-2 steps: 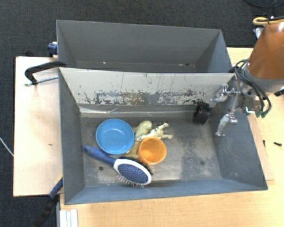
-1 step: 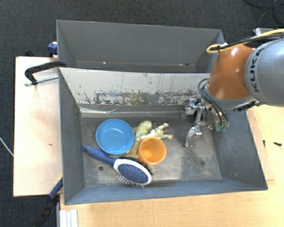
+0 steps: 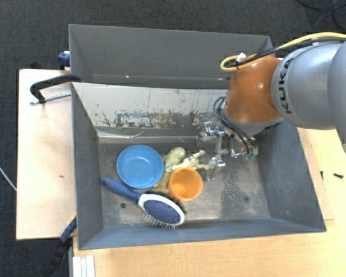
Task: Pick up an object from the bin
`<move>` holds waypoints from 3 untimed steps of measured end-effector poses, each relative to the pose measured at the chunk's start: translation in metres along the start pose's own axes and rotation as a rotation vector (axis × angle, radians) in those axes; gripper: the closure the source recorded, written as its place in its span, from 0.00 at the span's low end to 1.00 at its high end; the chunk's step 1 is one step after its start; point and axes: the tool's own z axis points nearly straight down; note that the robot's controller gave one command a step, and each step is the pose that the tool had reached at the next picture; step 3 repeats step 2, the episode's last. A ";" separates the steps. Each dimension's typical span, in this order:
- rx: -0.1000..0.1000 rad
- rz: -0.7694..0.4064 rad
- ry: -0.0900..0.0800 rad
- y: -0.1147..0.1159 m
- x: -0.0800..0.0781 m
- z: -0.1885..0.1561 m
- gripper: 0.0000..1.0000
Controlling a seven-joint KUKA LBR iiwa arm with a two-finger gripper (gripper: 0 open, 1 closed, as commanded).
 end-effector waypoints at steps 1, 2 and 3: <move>-0.002 -0.001 -0.002 0.001 -0.001 -0.001 1.00; -0.002 -0.100 -0.005 0.006 0.008 -0.146 1.00; -0.002 -0.100 -0.005 0.006 0.008 -0.146 1.00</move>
Offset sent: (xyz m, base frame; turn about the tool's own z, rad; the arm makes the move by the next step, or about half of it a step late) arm 0.0000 0.0000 0.0000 0.0000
